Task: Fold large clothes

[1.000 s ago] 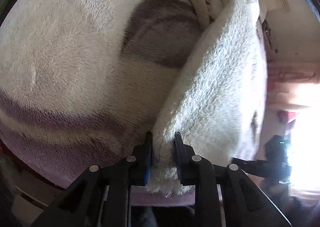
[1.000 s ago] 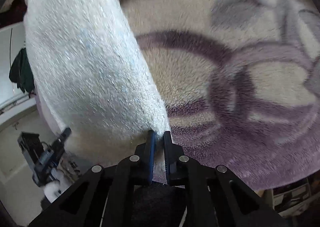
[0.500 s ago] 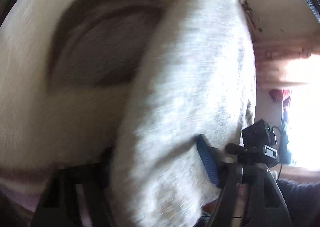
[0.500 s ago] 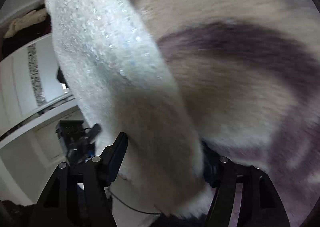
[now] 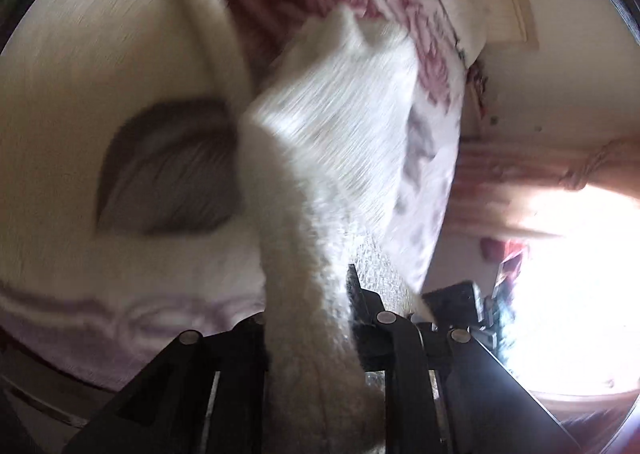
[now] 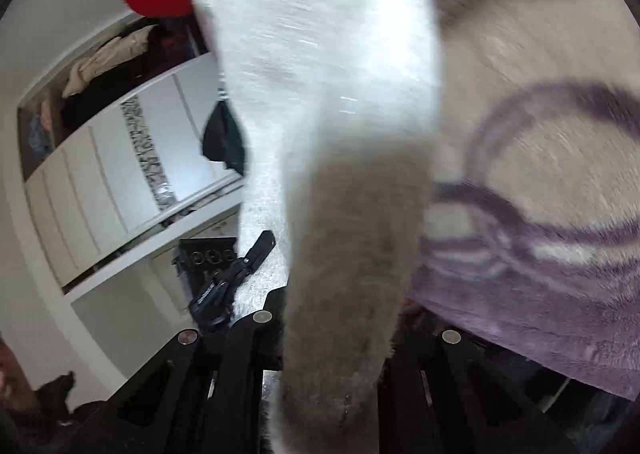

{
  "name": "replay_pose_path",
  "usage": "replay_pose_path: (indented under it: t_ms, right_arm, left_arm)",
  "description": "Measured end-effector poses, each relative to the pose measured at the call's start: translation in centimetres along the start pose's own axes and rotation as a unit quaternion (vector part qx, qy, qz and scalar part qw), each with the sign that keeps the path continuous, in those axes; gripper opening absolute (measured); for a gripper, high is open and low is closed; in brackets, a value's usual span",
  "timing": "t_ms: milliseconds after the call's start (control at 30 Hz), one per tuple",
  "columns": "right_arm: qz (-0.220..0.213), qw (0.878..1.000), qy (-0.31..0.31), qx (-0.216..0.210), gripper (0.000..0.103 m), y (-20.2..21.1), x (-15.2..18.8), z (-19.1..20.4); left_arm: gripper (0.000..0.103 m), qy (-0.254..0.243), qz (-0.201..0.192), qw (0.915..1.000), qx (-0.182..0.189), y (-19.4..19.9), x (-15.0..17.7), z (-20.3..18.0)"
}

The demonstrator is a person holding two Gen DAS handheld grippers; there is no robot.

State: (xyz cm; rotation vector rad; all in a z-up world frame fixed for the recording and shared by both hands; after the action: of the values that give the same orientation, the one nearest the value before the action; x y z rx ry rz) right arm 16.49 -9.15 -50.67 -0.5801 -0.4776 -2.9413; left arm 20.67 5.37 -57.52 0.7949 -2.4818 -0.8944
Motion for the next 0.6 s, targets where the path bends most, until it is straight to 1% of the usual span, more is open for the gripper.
replay_pose_path:
  t_ms: [100,133,167,200,233,267,333,400,433,500,533,567,600]
  right_arm:
    - [-0.018,0.999,0.009,-0.024,0.015,1.8,-3.1,3.4]
    - [-0.026,0.999,0.01,-0.028,0.015,3.0,-4.2,4.3]
    - [-0.035,0.999,0.012,-0.031,0.015,4.0,-5.5,5.2]
    - [-0.042,0.998,0.013,-0.034,0.015,4.6,-7.2,6.1]
    - [-0.05,0.998,0.007,-0.035,0.015,5.0,-9.0,6.6]
    - [-0.05,0.998,-0.001,-0.039,0.015,7.5,-10.3,6.7]
    - [-0.063,0.996,-0.031,-0.053,0.02,8.8,-13.4,6.6]
    - [-0.078,0.994,-0.049,-0.057,0.027,9.7,-16.2,5.6]
    - [-0.088,0.992,-0.062,-0.063,0.031,10.0,-17.6,5.4]
    - [-0.106,0.987,-0.079,-0.087,0.057,9.9,-20.1,5.7]
    - [-0.116,0.985,-0.084,-0.097,0.062,9.9,-21.2,5.8]
    - [-0.125,0.983,-0.08,-0.107,0.07,10.2,-21.7,6.0]
    - [-0.138,0.981,-0.07,-0.119,0.073,10.7,-22.2,6.7]
  left_arm:
    - [0.015,0.004,-0.007,0.9998,0.016,-0.2,-2.3,-2.8]
    - [0.015,0.0,-0.011,0.9998,0.018,-0.3,-3.2,-3.7]
    - [0.015,0.001,-0.011,0.9998,0.014,0.9,-4.6,-3.6]
    - [0.015,0.006,-0.009,0.9999,0.013,1.3,-6.2,-3.6]
    - [0.016,0.015,-0.007,0.9998,0.014,0.9,-7.6,-3.9]
    - [0.017,0.021,-0.003,0.9997,0.016,0.1,-8.9,-4.1]
    - [0.019,0.044,0.011,0.9985,0.031,-2.1,-11.4,-4.3]
    - [0.023,0.061,0.031,0.9964,0.05,-3.1,-13.9,-5.2]
    - [0.024,0.073,0.039,0.9953,0.051,-3.5,-14.8,-5.0]
    - [0.028,0.087,0.047,0.993,0.065,-3.5,-15.9,-5.2]
    - [0.029,0.091,0.048,0.9922,0.07,-3.0,-16.0,-5.2]
    - [0.035,0.096,0.048,0.991,0.08,-2.4,-15.9,-5.3]
    - [0.045,0.104,0.048,0.988,0.103,-1.8,-15.9,-5.5]
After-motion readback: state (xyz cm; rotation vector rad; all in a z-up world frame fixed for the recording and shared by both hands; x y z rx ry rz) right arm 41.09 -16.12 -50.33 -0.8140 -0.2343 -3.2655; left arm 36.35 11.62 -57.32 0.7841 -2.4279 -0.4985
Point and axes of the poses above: each gripper's, at about its wrist camera, not at the fingertips, and y roughly against the way its jaws point, z to its left, x to its underside, the point moved 8 cm from there along -y, roughly the way its jaws point, and after that the axes turned 8 degrees about y, right-handed, at the moved point
